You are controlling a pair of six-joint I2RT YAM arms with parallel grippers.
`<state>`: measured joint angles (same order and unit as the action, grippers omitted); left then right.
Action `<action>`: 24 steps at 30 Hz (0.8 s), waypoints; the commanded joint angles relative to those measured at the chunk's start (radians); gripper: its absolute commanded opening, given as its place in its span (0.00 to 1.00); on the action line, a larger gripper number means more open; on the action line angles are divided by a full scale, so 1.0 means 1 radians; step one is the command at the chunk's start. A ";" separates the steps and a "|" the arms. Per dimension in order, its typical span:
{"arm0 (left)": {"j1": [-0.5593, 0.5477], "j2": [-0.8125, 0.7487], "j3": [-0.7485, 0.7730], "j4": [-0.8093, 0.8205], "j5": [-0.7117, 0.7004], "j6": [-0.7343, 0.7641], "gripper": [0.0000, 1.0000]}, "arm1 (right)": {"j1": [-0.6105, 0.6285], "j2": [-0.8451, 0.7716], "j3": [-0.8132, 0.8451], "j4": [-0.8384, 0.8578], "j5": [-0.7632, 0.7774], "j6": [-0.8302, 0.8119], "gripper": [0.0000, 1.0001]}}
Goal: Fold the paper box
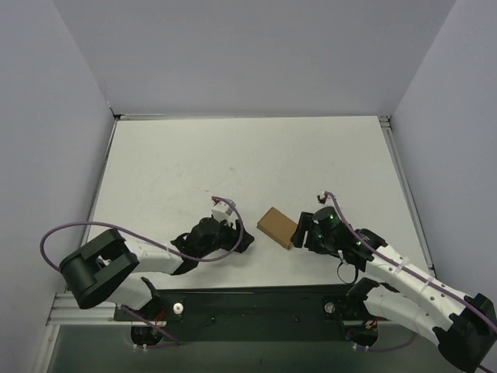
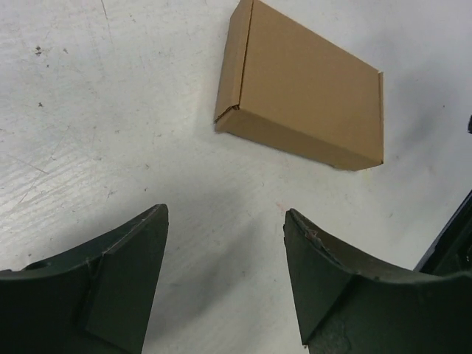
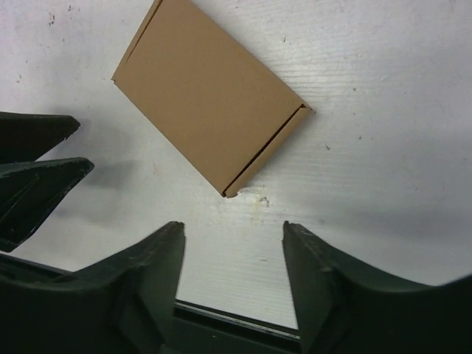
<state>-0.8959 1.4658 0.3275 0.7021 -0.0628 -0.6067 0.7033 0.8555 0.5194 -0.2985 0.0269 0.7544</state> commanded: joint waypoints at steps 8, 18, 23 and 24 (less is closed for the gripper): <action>0.395 -0.357 0.090 -0.419 0.152 0.056 0.81 | -0.277 0.016 0.025 0.176 -0.163 -0.245 0.76; 0.658 -0.510 0.271 -0.748 0.226 0.110 0.93 | -0.691 0.028 0.085 0.268 -0.403 -0.354 0.80; 0.658 -0.533 0.340 -0.866 0.179 0.125 0.94 | -0.700 -0.015 0.083 0.259 -0.404 -0.377 0.80; 0.658 -0.539 0.337 -0.862 0.181 0.128 0.94 | -0.724 -0.018 0.085 0.256 -0.403 -0.380 0.80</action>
<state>-0.2405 0.9600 0.6228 -0.0624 0.1295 -0.5087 0.0067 0.8684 0.5644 -0.0631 -0.3305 0.4160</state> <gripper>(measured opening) 0.938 0.802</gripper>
